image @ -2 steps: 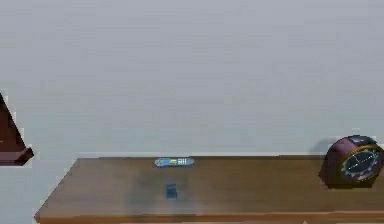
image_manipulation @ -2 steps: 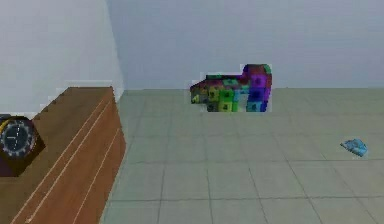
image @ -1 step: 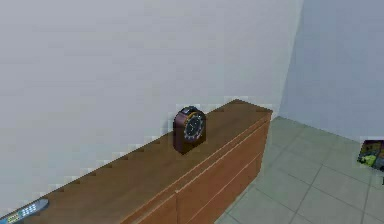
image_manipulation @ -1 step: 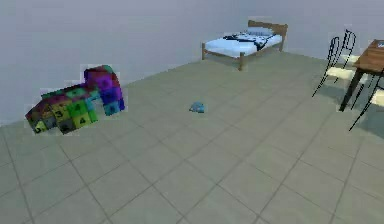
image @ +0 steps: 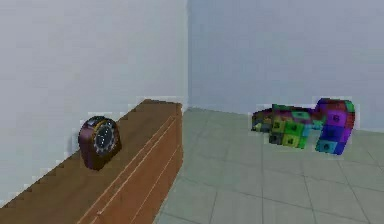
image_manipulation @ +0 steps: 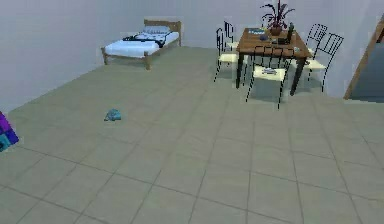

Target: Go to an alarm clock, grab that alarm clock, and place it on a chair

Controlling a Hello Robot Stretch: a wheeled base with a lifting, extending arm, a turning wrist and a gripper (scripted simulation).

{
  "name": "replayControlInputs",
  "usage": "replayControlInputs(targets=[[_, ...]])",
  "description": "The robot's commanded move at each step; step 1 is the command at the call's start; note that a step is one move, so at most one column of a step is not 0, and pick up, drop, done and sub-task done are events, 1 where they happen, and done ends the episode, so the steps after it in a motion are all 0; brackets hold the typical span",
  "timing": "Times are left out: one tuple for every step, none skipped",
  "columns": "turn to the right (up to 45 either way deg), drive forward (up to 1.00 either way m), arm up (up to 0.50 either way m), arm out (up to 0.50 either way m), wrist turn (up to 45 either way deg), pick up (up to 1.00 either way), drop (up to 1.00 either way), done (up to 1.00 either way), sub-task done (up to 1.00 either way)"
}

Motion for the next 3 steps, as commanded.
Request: replayControlInputs(targets=[[0.0,1.0,0.0,0.0,0.0,0.0,0.0,0.0,0.0],[9.0,0.0,0.0,0.0,0.0,0.0,0.0,0.0,0.0],[0.0,0.1,0.0,0.0,0.0,0.0,0.0,0.0,0.0]])
